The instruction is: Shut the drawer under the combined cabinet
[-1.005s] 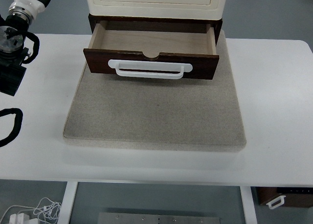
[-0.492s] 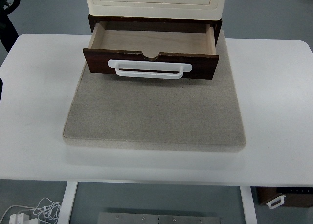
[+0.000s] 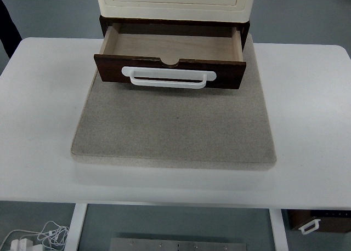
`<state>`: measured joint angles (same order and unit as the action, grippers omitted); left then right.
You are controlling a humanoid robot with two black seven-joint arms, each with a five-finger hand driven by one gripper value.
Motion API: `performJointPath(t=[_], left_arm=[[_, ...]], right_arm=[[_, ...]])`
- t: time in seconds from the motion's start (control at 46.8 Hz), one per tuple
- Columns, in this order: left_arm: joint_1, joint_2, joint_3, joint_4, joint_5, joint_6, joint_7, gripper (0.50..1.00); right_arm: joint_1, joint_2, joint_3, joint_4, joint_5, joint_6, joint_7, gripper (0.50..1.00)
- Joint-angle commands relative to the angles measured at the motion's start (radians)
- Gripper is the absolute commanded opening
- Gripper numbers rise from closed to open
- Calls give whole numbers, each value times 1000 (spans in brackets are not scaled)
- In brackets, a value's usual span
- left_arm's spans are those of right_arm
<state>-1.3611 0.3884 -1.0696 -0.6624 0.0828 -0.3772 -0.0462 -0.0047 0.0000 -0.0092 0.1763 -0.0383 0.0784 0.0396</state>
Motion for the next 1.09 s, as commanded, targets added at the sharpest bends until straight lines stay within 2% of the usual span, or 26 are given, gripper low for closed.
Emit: performJointPath(t=[0.0,0.406,0.641,0.919,1.069], left_arm=[[0,0,-1,-54,31,0,0,996],[17,6,13,-324,169,0,3,996],[16,55,164,-459,199,1,2,996],[-9,144,372,-681,281,35,5,996],[-47,173,479,-747,304,35,11,996]], right_arm=[[0,0,0,0,0,0,0,952],[0,0,0,0,0,0,0,952],[0,0,0,0,0,0,0,952],[0,0,0,0,0,0,0,952],[0,0,0,0,0,0,0,952]])
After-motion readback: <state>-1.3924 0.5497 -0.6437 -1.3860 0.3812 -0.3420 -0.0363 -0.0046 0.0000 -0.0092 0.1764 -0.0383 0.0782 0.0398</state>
